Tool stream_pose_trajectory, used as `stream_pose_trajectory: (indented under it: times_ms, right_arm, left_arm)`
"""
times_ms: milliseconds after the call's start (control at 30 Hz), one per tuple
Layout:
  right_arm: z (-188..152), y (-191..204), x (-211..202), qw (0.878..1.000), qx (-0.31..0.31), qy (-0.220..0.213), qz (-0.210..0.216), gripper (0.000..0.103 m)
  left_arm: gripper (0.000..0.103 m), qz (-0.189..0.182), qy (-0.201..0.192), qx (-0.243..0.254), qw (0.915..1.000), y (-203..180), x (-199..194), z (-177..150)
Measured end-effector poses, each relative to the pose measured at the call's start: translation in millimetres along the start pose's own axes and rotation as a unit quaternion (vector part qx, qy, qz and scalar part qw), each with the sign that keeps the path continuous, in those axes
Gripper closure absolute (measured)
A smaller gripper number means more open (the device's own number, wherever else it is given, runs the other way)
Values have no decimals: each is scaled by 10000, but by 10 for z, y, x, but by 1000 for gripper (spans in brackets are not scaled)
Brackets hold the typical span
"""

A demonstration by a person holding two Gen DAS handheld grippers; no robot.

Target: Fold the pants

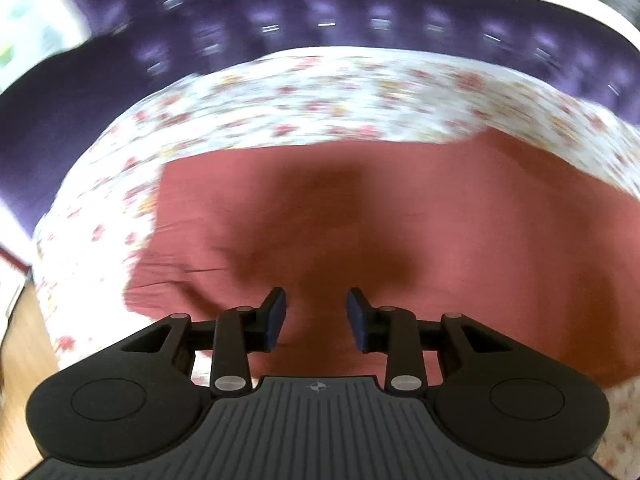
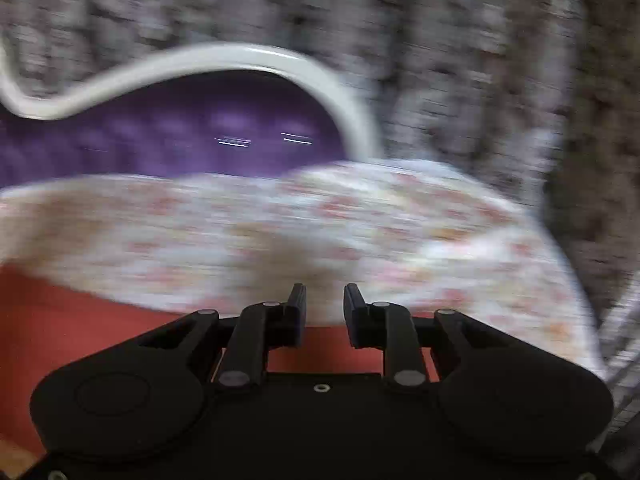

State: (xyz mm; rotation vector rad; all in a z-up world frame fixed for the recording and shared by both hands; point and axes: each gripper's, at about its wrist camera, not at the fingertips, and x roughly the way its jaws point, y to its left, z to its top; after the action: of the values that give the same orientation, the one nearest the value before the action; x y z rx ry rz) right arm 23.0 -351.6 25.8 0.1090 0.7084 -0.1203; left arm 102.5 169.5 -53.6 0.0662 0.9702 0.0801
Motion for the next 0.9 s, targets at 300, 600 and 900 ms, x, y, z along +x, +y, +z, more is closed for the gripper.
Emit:
stream_pose_trajectory:
  times_ms: [300, 600, 900]
  right_arm:
    - [-373, 1534, 75, 9732, -1022, 298, 2037, 70]
    - [-538, 2092, 156, 9535, -1123, 639, 2721, 70]
    - [-658, 2244, 111, 9467, -1322, 698, 2854, 70]
  left_arm:
    - [69, -464, 258, -1377, 9891, 728, 144, -187]
    - [60, -697, 3, -2067, 9759, 826, 208, -315]
    - [40, -768, -137, -2288, 9703, 729, 304, -298]
